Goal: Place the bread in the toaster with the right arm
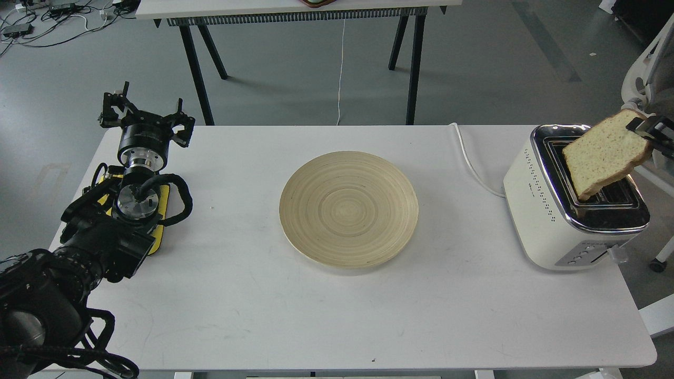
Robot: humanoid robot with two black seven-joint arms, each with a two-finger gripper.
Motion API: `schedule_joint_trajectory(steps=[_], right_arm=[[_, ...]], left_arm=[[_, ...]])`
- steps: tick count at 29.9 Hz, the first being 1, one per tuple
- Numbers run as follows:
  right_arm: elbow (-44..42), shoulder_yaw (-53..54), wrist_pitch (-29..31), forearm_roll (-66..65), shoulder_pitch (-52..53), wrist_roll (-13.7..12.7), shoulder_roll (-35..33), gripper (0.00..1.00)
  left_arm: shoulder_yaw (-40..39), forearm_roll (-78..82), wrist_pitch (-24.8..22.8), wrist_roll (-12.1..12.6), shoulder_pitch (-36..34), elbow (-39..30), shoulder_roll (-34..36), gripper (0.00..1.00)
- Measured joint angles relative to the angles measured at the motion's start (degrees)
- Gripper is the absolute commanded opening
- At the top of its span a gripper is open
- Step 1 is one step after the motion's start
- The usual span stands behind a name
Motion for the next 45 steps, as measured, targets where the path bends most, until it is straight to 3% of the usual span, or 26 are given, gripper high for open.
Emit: schedule_joint_trajectory(steps=[12, 24, 28, 37, 45], right_arm=[[-1.8, -0.7, -0.1, 0.0, -1.0, 0.0, 3.0, 0.21], [-4.8, -2.1, -3.9, 0.3, -1.2, 0.1, 7.8, 0.67], [-4.6, -2.1, -3.9, 0.8, -1.2, 0.1, 8.3, 0.98], [-2.5, 1.3, -4.0, 2.0, -1.1, 0.5, 11.0, 0.99], [-6.3, 5.7, -4.1, 18.7, -1.3, 1.9, 25.2, 0.99]], left_arm=[[0.0, 0.0, 0.0, 0.0, 0.0, 0.0, 0.0, 1.00], [0.0, 0.0, 0.0, 0.0, 0.0, 0.0, 0.0, 1.00], [0.0, 0.0, 0.0, 0.0, 0.0, 0.0, 0.0, 1.00], [0.0, 0.0, 0.0, 0.0, 0.0, 0.0, 0.0, 1.00], [0.0, 0.0, 0.0, 0.0, 0.0, 0.0, 0.0, 1.00]])
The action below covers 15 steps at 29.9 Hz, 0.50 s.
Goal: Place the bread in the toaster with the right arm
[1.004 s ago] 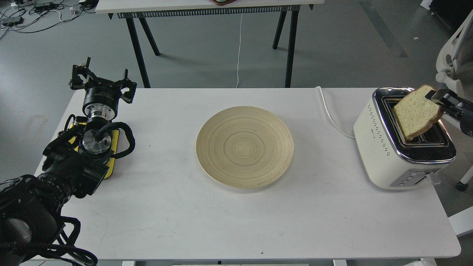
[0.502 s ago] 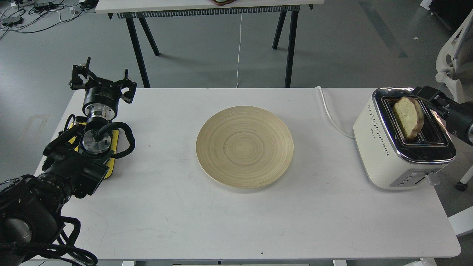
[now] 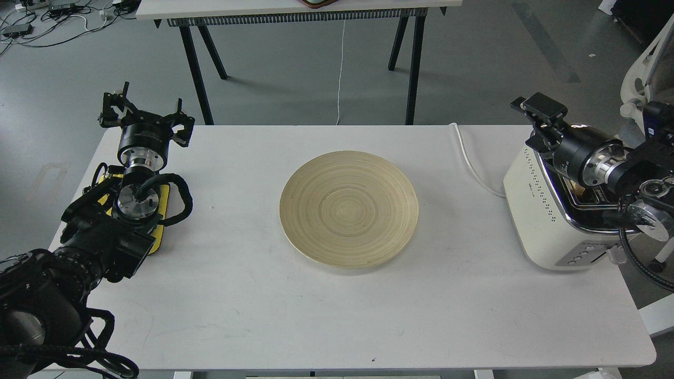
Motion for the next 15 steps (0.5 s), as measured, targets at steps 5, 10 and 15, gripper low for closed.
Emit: schedule_joint_trajectory(steps=[5, 10, 15], right_arm=[[-8.3, 2.9, 0.7, 4.5, -0.4, 3.3, 11.5, 0.99], [-17.4, 9.5, 6.8, 8.4, -2.5, 5.9, 21.3, 0.99], [-27.6, 19.3, 20.3, 10.0, -5.6, 6.4, 30.5, 0.99]], left_arm=[[0.0, 0.0, 0.0, 0.0, 0.0, 0.0, 0.0, 1.00], [0.0, 0.0, 0.0, 0.0, 0.0, 0.0, 0.0, 1.00], [0.0, 0.0, 0.0, 0.0, 0.0, 0.0, 0.0, 1.00]])
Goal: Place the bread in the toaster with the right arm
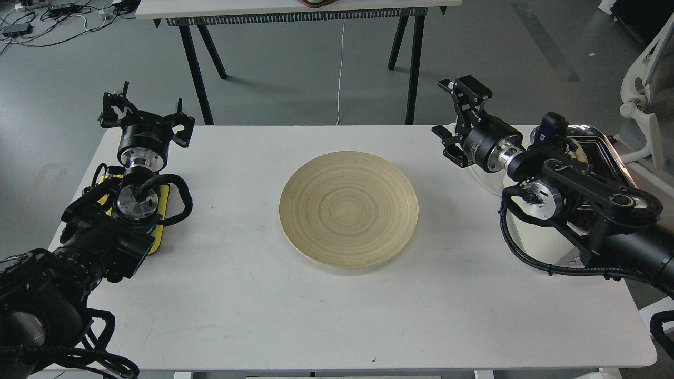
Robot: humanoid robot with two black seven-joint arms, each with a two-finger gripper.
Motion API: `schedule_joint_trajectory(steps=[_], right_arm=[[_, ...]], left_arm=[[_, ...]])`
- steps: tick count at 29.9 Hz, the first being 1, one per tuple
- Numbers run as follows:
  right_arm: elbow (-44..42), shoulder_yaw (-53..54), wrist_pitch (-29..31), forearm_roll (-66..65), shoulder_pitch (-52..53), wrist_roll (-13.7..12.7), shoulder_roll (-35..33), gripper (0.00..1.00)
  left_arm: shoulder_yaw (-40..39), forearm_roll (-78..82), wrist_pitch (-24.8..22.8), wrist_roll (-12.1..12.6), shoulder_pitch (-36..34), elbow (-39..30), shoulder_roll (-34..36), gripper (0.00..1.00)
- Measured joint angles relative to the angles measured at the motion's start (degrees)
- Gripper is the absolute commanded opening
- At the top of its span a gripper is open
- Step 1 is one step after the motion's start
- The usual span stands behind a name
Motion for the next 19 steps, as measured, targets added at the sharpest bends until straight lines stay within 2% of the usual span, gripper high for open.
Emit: schedule_joint_trajectory(steps=[3, 7, 11, 19], right_arm=[[-7.1, 6.6, 8.9, 1.5, -1.5, 0.0, 5.1, 0.99], [-13.9, 11.8, 15.2, 4.8, -2.0, 0.1, 8.7, 0.99], [-17.3, 13.5, 16.1, 7.4, -2.0, 0.1, 10.2, 0.99], [-17.8, 13.5, 16.2, 7.7, -2.1, 0.1, 10.5, 0.99]], left_arm=[[0.0, 0.0, 0.0, 0.0, 0.0, 0.0, 0.0, 1.00], [0.0, 0.0, 0.0, 0.0, 0.0, 0.0, 0.0, 1.00], [0.0, 0.0, 0.0, 0.0, 0.0, 0.0, 0.0, 1.00], [0.0, 0.0, 0.0, 0.0, 0.0, 0.0, 0.0, 1.00]])
